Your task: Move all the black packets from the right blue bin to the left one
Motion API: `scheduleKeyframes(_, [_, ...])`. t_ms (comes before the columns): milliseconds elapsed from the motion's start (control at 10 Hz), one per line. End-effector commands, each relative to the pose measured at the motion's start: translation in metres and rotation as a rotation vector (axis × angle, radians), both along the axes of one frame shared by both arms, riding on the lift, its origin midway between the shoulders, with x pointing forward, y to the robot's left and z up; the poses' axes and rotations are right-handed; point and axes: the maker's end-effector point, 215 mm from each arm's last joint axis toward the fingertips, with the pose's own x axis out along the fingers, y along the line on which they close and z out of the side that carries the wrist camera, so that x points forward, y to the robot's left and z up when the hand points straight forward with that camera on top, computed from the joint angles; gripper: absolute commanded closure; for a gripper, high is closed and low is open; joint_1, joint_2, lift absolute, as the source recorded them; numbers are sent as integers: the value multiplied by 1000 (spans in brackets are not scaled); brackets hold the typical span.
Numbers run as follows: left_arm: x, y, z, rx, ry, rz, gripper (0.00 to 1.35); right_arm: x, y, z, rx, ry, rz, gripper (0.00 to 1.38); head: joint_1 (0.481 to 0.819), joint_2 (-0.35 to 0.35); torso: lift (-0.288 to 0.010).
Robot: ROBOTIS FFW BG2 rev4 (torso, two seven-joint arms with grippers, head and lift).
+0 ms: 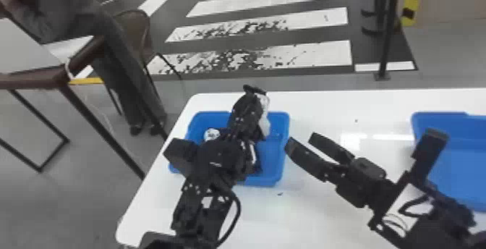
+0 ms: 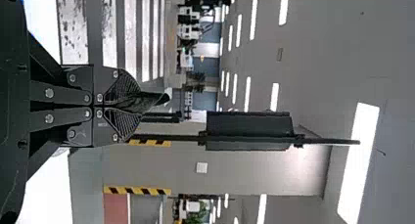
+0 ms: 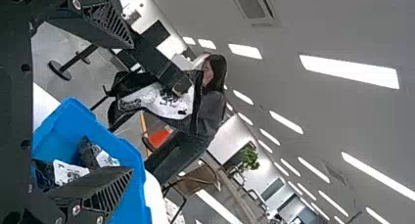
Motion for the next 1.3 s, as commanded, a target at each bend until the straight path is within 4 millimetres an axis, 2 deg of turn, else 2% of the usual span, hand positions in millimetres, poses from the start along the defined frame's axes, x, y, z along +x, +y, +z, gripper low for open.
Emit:
scheduleKeyframes(0, [27,21,-13,116,-14,61,1213,6,-9,0,4,1,-23,136,695,347,-140])
scheduleKeyframes(200, [54,72,-57,317,57,178,1213,7,-16,-2,4,8,-36,136,695,350,-140])
scheduleKeyframes(300, [56,97,-76,375,88,225,1213,8,-17,-2,4,6,-39,136,695,350,-140])
scheduleKeyframes(400, [49,111,-74,378,62,258,1113,10,-20,-2,1,3,-46,136,695,350,-140])
scheduleKeyframes(500, [45,113,-82,294,57,261,660,13,-25,-1,-3,-2,-57,136,695,350,-140])
scheduleKeyframes(600, [43,106,-102,172,109,231,140,17,-31,-2,-10,-8,-72,136,695,350,-140])
scheduleKeyframes(700, [41,97,-104,128,111,184,10,26,-45,0,-38,-40,-107,136,695,350,-140])
scheduleKeyframes(800, [35,75,-87,84,46,119,98,38,-65,4,-71,-76,-157,136,695,350,-140])
scheduleKeyframes(900, [21,52,-70,-26,-16,63,102,51,-89,6,-105,-99,-209,136,695,350,-140])
scheduleKeyframes(1100, [-21,41,-19,-141,-106,46,107,73,-157,12,-250,-162,-354,139,695,275,-140])
scheduleKeyframes(1200, [-40,29,-5,-268,-99,20,107,78,-198,4,-357,-130,-421,140,695,252,-140])
